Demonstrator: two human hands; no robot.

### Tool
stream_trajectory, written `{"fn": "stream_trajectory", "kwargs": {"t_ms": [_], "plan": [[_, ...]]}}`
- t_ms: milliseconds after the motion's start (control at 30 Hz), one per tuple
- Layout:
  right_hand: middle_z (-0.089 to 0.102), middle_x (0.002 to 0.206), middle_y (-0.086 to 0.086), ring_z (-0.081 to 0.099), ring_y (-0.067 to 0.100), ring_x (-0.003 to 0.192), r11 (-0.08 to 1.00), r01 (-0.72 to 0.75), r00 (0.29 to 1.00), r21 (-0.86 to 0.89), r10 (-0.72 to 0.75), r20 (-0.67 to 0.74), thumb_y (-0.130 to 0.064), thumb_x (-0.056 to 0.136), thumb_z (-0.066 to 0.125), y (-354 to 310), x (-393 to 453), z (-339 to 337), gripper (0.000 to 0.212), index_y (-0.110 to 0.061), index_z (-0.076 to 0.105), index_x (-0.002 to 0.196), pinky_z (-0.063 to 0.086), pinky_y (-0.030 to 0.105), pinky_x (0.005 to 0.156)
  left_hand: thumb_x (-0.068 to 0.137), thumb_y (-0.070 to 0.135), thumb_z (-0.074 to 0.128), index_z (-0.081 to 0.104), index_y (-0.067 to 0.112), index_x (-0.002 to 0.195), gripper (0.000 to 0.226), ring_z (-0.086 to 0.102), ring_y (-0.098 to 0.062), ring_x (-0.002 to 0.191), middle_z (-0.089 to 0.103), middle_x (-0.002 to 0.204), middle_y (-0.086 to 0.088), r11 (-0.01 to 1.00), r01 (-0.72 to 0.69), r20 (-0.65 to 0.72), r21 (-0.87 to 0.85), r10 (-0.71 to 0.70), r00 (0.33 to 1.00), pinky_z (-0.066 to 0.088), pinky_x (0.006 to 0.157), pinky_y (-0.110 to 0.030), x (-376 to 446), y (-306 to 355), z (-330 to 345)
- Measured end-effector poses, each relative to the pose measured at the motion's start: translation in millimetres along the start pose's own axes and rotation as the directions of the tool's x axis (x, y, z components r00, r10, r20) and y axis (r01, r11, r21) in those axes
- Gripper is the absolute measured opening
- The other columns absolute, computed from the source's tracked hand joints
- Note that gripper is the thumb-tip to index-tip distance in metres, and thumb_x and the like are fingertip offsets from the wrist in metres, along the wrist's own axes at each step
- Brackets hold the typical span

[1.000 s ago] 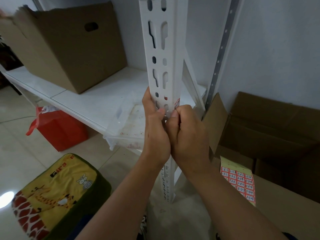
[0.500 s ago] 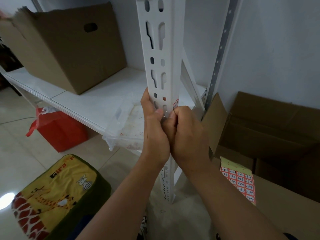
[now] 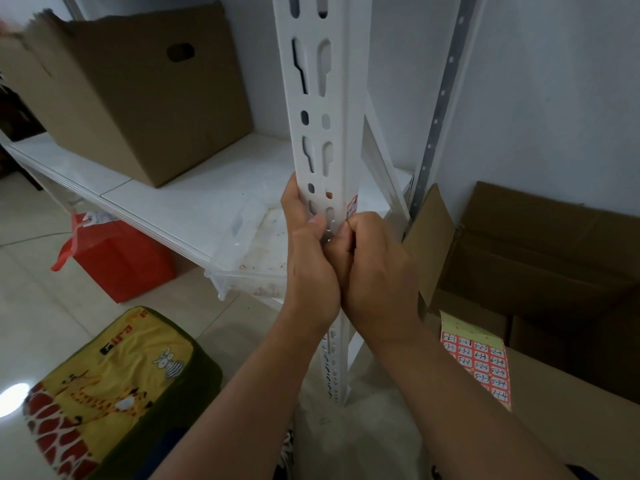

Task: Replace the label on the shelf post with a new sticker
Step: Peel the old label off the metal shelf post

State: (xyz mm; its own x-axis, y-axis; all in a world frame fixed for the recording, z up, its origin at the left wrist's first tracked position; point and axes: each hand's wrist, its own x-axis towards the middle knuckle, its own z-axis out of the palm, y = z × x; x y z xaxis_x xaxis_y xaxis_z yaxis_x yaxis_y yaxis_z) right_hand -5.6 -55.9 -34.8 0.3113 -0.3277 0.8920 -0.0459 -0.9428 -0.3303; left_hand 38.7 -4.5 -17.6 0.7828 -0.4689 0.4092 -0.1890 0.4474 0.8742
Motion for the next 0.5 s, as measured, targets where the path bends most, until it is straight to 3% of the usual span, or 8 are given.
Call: {"fn": "stream_trajectory", "kwargs": {"t_ms": [133, 200, 267, 367, 500], "plan": [[0.056, 0.062, 0.009, 0.05, 0.014, 0.045, 0.986, -0.146, 0.989, 0.077, 0.143, 0.038, -0.028, 0.094, 0.045, 4.4, -0.2, 0.2, 0.036, -0.001, 0.051, 0.072, 0.032, 0.016, 0.037, 0.086, 0.018, 0.027, 0.028, 0.011, 0.144, 0.058, 0.06, -0.007, 0.105, 0.055, 0.124, -0.003, 1.0, -0.007, 0.003, 0.0, 0.007, 1.0, 0.052, 0.086, -0.026, -0.2, -0.5, 0.9], [0.055, 0.062, 0.009, 0.047, 0.016, 0.044, 0.986, -0.143, 0.989, 0.091, 0.138, 0.054, -0.027, 0.096, 0.041, 7.6, -1.1, 0.5, 0.036, -0.001, 0.05, 0.073, 0.032, 0.014, 0.039, 0.086, 0.018, 0.027, 0.026, 0.008, 0.145, 0.06, 0.061, -0.006, 0.103, 0.055, 0.123, 0.0, 1.0, -0.009, 0.004, -0.008, 0.009, 1.0, 0.052, 0.082, -0.023, -0.3, -0.7, 0.7], [0.055, 0.062, 0.008, 0.046, 0.016, 0.045, 0.985, -0.123, 0.992, 0.119, 0.117, 0.056, -0.021, 0.095, 0.041, 8.0, -0.6, -0.6, 0.029, -0.002, 0.051, 0.076, 0.036, 0.014, 0.041, 0.087, 0.017, 0.026, 0.025, 0.006, 0.145, 0.059, 0.061, -0.005, 0.101, 0.055, 0.122, -0.003, 1.0, -0.018, 0.006, 0.005, 0.018, 1.0, 0.051, 0.08, -0.021, -0.2, -0.7, 0.5], [0.057, 0.065, 0.006, 0.051, 0.018, 0.047, 0.985, -0.109, 0.993, 0.135, 0.101, 0.065, -0.024, 0.096, 0.043, 4.4, 1.2, -1.2, 0.022, -0.007, 0.049, 0.082, 0.043, 0.032, 0.038, 0.088, 0.019, 0.026, 0.026, 0.003, 0.144, 0.058, 0.06, -0.006, 0.1, 0.052, 0.127, -0.015, 1.0, -0.019, 0.013, 0.024, 0.018, 1.0, 0.051, 0.08, -0.021, 0.1, 0.2, 1.0], [0.057, 0.065, 0.008, 0.05, 0.019, 0.047, 0.994, -0.089, 0.995, 0.069, 0.086, 0.049, -0.022, 0.095, 0.045, 1.9, 3.1, 0.2, 0.023, -0.006, 0.05, 0.079, 0.042, 0.034, 0.036, 0.089, 0.019, 0.026, 0.027, 0.003, 0.143, 0.057, 0.057, -0.014, 0.103, 0.052, 0.124, -0.018, 1.0, -0.002, 0.021, 0.012, 0.002, 1.0, 0.052, 0.086, -0.032, 1.4, -0.3, -1.0]]}}
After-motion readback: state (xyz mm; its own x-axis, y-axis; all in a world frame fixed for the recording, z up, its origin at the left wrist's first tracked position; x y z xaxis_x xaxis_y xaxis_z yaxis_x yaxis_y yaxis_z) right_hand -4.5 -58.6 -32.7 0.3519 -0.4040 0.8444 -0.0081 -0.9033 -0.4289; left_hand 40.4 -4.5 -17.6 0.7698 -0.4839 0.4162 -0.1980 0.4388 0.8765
